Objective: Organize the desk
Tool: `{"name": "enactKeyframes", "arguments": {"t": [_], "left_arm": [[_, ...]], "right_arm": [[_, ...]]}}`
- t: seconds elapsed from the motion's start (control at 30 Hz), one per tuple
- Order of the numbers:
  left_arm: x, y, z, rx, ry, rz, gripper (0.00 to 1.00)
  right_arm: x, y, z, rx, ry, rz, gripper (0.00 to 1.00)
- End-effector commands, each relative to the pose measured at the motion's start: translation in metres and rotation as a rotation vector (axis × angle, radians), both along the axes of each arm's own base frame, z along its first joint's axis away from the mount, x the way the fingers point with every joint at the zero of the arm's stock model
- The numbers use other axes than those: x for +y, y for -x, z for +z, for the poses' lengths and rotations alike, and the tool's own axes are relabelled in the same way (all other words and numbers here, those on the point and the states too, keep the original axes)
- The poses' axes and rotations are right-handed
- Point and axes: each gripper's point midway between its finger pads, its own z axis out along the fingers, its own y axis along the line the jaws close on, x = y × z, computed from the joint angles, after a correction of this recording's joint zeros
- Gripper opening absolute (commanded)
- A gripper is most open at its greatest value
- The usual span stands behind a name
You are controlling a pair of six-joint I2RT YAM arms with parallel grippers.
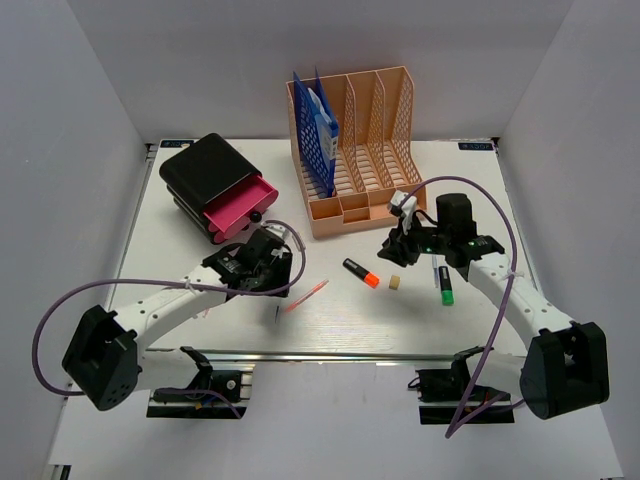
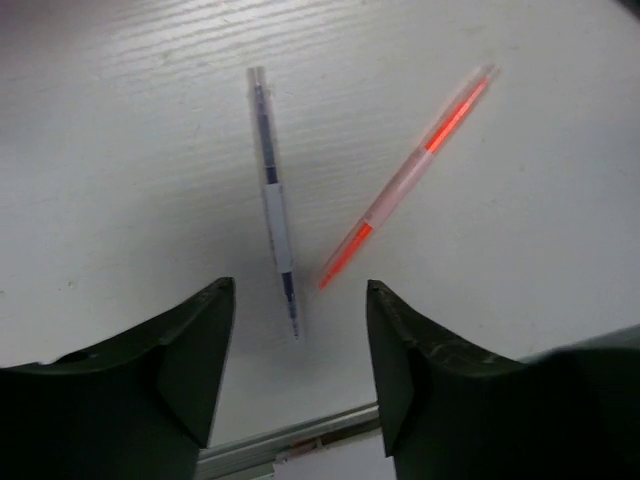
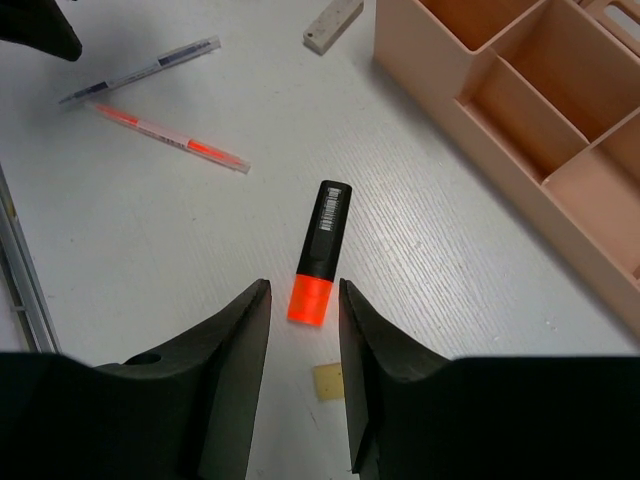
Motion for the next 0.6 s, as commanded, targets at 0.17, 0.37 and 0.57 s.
{"name": "enactKeyframes", "arguments": {"t": [0.17,0.37,0.57], "left_arm": [[0.006,-0.014,-0.027,-0.013,-0.087,0.066,0.6],[0.001,-0.026,-0.049,0.006,-0.142,0.076,0.56],[0.001,-0.029,-0.068,0.04,-0.184,0.072,0.48]], "right_arm": [[-0.005,-0.005,-0.003,-0.011,0.008,-0.006,0.4],[-0.005,-0.005,0.001,-0.028,0.004,-0.004,0.4],[-0.006,-0.004,0.005,-0.041,-0.001,-0.001,0.4]]}}
